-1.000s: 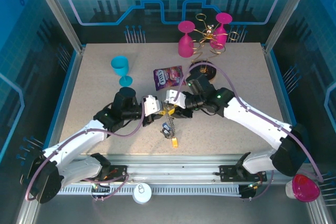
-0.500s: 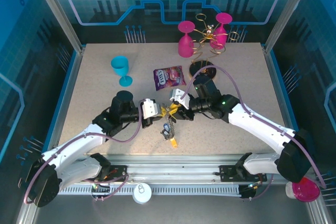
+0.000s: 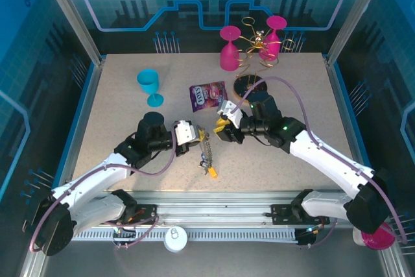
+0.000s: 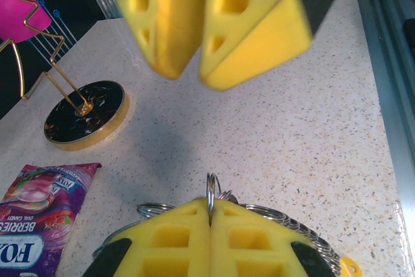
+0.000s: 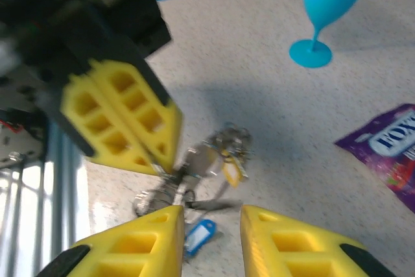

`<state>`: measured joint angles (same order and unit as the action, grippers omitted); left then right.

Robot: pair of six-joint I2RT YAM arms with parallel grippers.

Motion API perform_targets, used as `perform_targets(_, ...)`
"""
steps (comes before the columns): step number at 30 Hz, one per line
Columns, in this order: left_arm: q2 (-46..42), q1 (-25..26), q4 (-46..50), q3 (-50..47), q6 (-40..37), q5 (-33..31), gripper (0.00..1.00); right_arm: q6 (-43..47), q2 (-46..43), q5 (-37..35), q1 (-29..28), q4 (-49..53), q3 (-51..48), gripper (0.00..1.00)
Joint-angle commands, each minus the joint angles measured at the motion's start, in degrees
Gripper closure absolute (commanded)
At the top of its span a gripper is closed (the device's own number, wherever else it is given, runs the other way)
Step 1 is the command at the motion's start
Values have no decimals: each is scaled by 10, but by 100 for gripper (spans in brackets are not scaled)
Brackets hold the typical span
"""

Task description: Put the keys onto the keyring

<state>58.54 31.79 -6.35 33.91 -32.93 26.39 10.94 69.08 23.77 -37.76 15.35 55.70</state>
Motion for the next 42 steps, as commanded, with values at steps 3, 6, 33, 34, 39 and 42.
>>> perform_targets(3,1,3,-31,11,14,-6,100,-40,17,29,-31,-22,5,71)
perform_targets(6,-4,3,-31,7,14,2,100,-26,19,15,-31,-45,-10,71)
perform_targets(33,-12,2,-84,-10,45,76,100,90,26,67,-31,-165,-78,100)
perform_targets(34,-12,2,-86,-10,46,75,100,94,25,68,-31,-161,-76,100)
perform_targets(39,-7,2,-50,1,28,50,85,126,14,60,-31,-109,-56,100)
perform_targets(42,3,2,11,25,-3,34,84,165,27,40,-37,-21,-3,100)
